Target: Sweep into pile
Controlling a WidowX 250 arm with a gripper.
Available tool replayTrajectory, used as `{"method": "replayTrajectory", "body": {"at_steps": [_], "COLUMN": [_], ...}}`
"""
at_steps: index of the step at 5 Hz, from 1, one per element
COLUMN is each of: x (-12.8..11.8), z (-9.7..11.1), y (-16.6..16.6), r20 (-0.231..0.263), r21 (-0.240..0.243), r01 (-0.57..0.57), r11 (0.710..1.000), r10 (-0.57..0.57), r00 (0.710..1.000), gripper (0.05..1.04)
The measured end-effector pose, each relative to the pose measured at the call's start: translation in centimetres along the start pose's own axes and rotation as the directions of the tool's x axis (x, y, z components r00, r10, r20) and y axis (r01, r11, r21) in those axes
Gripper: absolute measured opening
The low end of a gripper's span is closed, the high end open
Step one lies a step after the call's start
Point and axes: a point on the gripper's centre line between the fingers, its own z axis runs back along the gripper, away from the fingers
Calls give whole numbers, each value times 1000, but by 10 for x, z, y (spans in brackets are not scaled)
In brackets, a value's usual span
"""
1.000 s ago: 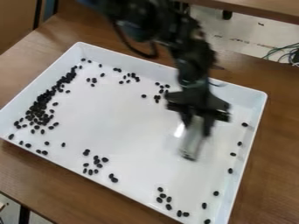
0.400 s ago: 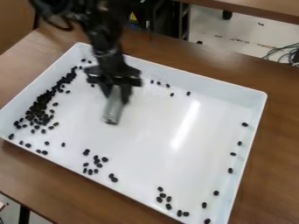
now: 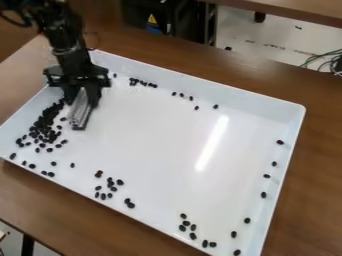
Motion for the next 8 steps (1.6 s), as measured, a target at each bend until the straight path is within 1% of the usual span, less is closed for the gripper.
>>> {"method": "replayTrajectory", "body": {"at_steps": [1, 2, 3, 4, 5, 6, 7, 8], "x": [-2, -13, -35, -52, -78, -110, -124, -133], "z": [4, 17, 36, 50, 46, 42, 30, 16], "y": [-18, -53, -98, -137, -177, -219, -243, -263], "r20": [-1, 24, 83, 135, 137, 150, 184, 171], "r21": [-12, -46, -98, -110, -147, -180, -156, -150], "r01": [58, 129, 198, 237, 262, 295, 279, 296], "r11": [998, 991, 975, 965, 954, 938, 948, 943], "r10": [-58, -128, -190, -222, -243, -270, -250, -270], "r00": [998, 992, 978, 966, 960, 951, 951, 947], "gripper": [359, 359, 358, 359, 358, 358, 358, 358]}}
